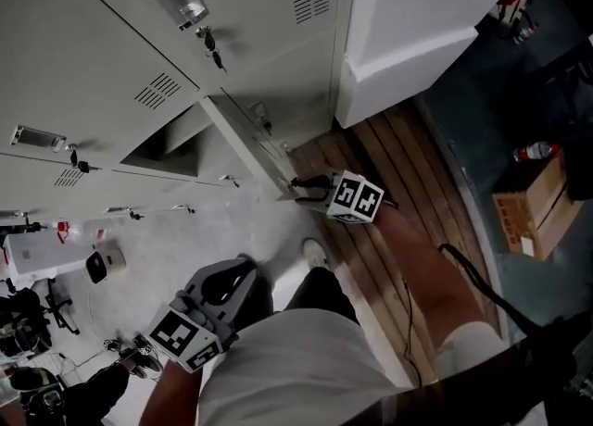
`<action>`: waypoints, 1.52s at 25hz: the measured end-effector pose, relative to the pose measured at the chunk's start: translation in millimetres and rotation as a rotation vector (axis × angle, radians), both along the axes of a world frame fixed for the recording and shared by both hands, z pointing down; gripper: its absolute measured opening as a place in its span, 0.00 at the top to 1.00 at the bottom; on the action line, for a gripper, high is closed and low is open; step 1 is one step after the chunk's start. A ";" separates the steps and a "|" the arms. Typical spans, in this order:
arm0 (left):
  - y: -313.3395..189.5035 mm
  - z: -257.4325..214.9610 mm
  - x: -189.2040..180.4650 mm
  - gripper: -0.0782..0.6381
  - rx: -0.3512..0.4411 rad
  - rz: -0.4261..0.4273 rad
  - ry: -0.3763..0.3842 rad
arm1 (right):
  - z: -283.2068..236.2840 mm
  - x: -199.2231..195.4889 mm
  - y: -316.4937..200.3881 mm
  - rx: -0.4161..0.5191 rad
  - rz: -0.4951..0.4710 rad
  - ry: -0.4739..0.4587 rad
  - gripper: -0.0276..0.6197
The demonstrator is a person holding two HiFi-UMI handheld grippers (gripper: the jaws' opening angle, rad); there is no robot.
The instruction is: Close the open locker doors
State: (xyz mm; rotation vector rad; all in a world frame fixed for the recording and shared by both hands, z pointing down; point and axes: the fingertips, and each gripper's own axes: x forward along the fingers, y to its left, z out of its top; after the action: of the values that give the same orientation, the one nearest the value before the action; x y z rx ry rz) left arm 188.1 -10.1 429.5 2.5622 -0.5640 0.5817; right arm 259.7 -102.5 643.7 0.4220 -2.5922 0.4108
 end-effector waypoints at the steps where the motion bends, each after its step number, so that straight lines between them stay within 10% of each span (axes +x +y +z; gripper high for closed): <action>1: 0.1 1.3 0.4 0.85 -0.002 0.002 -0.007 | 2.3 -2.3 -0.9 0.002 -0.019 0.004 0.80; 16: -8.1 9.9 -3.1 0.85 -0.008 -0.042 -0.026 | 17.9 -26.8 -3.2 0.024 -0.225 0.076 0.76; 38: -10.1 2.7 -72.1 0.85 0.015 -0.144 0.012 | 17.3 -114.8 6.6 0.075 -0.186 0.064 0.78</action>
State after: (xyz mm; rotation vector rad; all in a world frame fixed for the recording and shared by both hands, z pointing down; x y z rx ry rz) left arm 116.0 -20.2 432.2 2.5109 -0.7442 0.5136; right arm 144.9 -95.8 661.0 0.2129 -2.5619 0.2325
